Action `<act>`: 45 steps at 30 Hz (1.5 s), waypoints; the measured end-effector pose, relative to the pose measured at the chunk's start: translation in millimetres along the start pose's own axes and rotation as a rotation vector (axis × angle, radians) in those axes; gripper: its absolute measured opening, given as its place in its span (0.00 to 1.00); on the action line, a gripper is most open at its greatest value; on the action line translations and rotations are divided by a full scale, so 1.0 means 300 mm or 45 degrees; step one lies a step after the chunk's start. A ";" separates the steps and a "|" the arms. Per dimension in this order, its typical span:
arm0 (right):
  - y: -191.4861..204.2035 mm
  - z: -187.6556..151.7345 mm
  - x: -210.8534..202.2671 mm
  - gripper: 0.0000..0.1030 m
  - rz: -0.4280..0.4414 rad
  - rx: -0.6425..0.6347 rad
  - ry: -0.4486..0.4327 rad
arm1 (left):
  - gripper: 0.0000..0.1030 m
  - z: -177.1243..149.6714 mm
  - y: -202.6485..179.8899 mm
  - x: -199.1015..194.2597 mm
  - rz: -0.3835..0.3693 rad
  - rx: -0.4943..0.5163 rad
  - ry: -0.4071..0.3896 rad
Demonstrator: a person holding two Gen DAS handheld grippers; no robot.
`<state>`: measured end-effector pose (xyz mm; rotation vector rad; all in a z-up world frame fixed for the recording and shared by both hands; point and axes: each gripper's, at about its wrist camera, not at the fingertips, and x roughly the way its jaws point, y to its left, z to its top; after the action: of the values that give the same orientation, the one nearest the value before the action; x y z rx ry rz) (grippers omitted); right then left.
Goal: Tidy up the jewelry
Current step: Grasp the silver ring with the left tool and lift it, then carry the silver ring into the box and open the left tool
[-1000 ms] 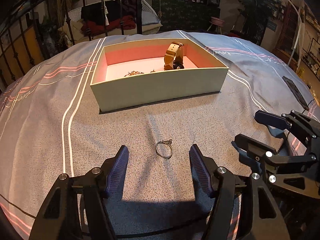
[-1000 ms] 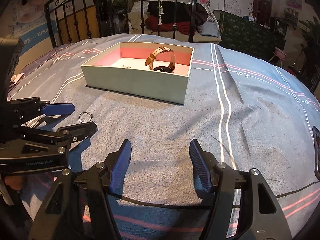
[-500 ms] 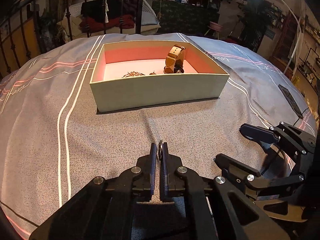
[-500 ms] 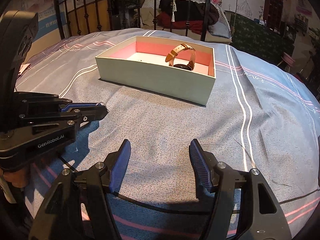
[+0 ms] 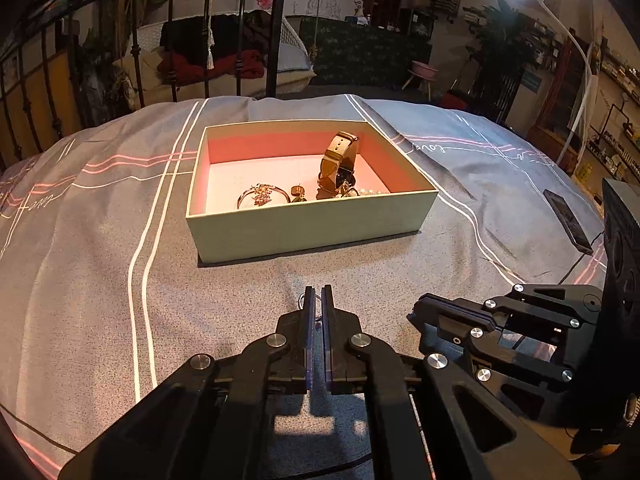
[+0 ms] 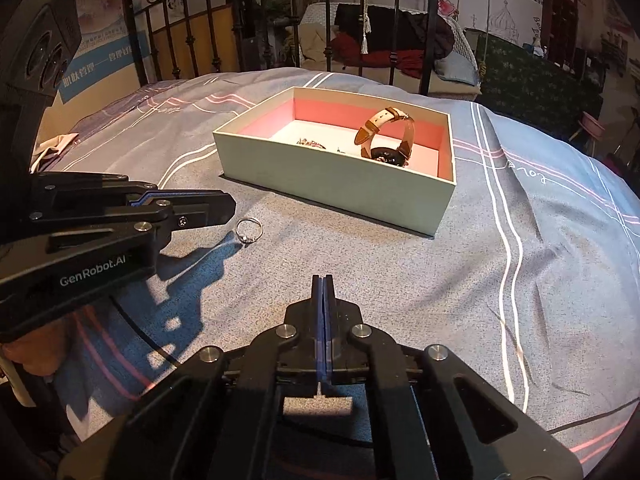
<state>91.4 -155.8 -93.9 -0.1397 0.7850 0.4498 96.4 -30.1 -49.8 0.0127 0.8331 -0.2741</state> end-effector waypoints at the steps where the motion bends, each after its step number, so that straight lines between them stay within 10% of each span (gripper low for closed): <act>1: -0.003 0.004 0.000 0.01 0.001 0.005 -0.002 | 0.03 0.002 -0.002 0.005 0.018 0.008 0.007; 5: -0.012 0.002 0.004 0.01 0.012 0.023 -0.001 | 0.04 -0.010 0.023 0.013 0.031 -0.020 0.021; 9: -0.019 -0.007 0.016 0.01 0.027 0.043 0.017 | 0.60 -0.010 0.021 0.031 0.039 -0.027 0.022; 13: -0.018 -0.009 0.018 0.01 0.029 0.041 0.019 | 0.58 -0.006 -0.001 0.088 0.074 0.020 0.070; 18: -0.019 -0.014 0.024 0.01 0.030 0.042 0.033 | 0.17 -0.006 -0.015 0.131 0.086 0.071 0.115; 33: -0.025 0.118 -0.018 0.01 0.014 -0.007 -0.092 | 0.17 0.112 0.019 -0.035 0.012 -0.018 -0.058; 45: -0.091 0.324 0.122 0.01 -0.045 0.006 -0.064 | 0.17 0.339 0.081 0.140 0.075 -0.094 0.014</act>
<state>189.4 -140.2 -52.6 -0.1375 0.7329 0.4167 203.2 -28.6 -14.4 -0.0301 0.8519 -0.1882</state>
